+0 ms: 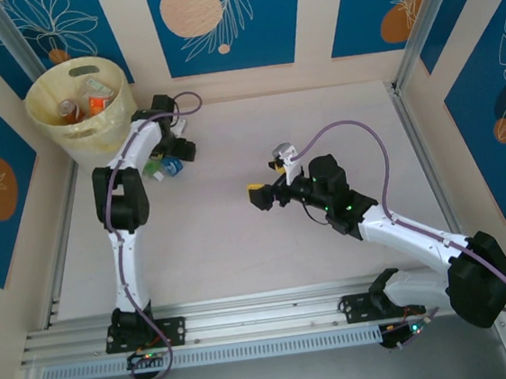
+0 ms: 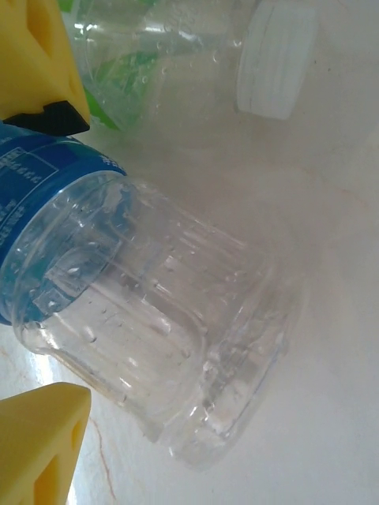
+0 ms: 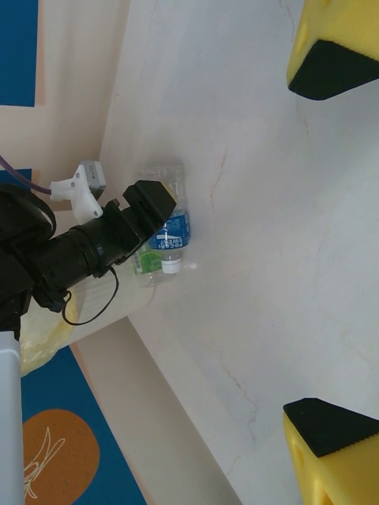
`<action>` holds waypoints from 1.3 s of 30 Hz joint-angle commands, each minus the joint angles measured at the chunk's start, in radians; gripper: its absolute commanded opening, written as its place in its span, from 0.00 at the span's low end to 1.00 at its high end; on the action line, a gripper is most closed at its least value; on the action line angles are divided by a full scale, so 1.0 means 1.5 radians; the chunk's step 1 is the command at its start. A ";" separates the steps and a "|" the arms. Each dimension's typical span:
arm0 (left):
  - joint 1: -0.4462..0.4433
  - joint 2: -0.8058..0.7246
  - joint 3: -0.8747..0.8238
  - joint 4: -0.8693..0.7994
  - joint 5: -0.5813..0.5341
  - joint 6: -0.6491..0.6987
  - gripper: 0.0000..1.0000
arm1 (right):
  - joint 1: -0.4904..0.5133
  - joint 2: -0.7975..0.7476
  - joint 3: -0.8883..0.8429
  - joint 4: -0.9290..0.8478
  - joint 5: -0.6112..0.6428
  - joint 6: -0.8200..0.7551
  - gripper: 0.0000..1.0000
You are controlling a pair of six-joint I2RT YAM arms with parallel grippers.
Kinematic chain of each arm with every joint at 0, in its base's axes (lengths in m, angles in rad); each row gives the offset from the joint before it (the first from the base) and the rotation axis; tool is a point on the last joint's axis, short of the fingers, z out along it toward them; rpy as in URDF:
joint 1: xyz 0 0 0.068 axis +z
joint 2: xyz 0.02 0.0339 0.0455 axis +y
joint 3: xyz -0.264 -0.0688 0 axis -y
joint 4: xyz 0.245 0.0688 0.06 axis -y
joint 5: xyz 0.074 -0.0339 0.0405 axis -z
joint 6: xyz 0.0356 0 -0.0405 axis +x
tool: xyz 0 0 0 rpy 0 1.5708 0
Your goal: Put the plastic bottles in the bin
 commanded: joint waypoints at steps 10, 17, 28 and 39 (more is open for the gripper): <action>-0.014 0.039 -0.050 0.016 0.016 0.026 0.75 | 0.006 0.006 0.013 0.009 0.006 -0.016 1.00; -0.026 0.018 -0.063 0.035 0.019 0.027 0.58 | 0.007 0.017 0.022 0.011 0.003 -0.016 1.00; -0.050 -0.245 -0.053 0.115 0.044 -0.038 0.47 | 0.007 0.039 0.048 0.006 0.001 -0.021 1.00; 0.016 -0.222 0.290 0.061 -0.020 -0.035 0.48 | 0.014 0.043 0.046 0.004 -0.001 -0.007 1.00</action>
